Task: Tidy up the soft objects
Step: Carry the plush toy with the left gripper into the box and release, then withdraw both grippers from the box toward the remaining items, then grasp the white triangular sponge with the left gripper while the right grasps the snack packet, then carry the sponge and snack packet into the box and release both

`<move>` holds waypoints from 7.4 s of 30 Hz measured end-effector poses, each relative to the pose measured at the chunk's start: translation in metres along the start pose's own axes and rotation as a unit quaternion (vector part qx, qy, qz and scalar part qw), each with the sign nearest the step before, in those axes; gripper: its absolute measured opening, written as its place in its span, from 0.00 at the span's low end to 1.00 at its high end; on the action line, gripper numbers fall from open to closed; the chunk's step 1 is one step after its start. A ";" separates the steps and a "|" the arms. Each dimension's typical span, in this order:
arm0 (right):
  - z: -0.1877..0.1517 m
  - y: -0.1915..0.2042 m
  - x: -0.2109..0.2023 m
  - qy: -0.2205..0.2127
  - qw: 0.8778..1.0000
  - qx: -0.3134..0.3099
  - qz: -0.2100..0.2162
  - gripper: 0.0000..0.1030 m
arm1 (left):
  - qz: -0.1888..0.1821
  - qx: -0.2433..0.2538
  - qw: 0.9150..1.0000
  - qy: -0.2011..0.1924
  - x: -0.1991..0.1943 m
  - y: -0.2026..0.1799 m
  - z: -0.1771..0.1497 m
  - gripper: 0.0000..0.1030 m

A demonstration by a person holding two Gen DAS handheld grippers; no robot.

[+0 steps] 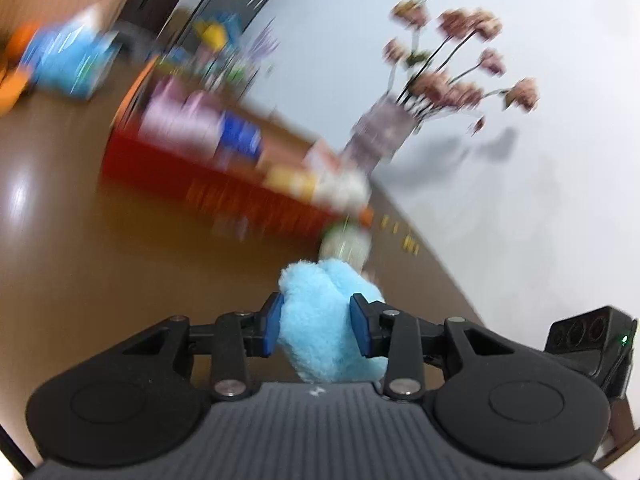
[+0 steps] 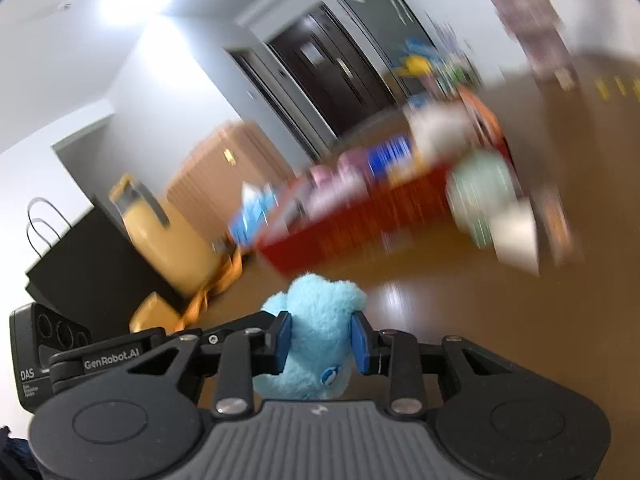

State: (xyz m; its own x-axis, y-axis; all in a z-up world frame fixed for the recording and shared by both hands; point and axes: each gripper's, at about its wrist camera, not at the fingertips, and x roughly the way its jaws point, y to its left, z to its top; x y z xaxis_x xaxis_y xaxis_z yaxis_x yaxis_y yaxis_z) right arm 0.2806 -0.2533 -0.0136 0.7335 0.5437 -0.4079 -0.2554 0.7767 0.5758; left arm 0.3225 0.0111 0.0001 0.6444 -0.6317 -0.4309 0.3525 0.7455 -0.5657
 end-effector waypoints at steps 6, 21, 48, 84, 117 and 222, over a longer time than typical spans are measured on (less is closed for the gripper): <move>0.107 0.011 0.062 -0.023 0.997 -0.068 -0.039 0.30 | -0.006 -0.005 1.000 0.007 0.068 0.015 0.108 0.36; 0.144 -0.023 0.240 0.141 0.975 -0.103 -0.140 0.17 | 0.102 -0.038 0.989 0.101 0.170 0.102 0.139 0.29; 0.174 0.061 0.035 -0.087 0.958 -0.226 -0.153 0.90 | 0.269 0.199 0.929 -0.161 -0.021 -0.048 0.131 0.90; -0.067 0.033 -0.121 -0.154 0.935 -0.267 -0.174 1.00 | 0.277 0.192 0.924 -0.178 -0.115 -0.057 -0.103 1.00; 0.029 -0.101 -0.059 -0.054 0.968 -0.132 -0.208 0.59 | 0.190 0.179 0.965 -0.019 0.132 -0.111 -0.067 0.76; 0.176 -0.046 0.208 0.080 0.981 -0.151 -0.095 0.52 | 0.223 0.123 0.967 0.001 0.177 0.045 0.148 0.57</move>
State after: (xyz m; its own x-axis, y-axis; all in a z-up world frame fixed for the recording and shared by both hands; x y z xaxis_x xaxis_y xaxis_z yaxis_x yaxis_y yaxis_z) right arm 0.5558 -0.2318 -0.0002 0.6835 0.4039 -0.6080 -0.3157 0.9146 0.2527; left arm 0.5524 -0.0358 0.0024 0.7676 -0.2363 -0.5958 0.1906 0.9717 -0.1398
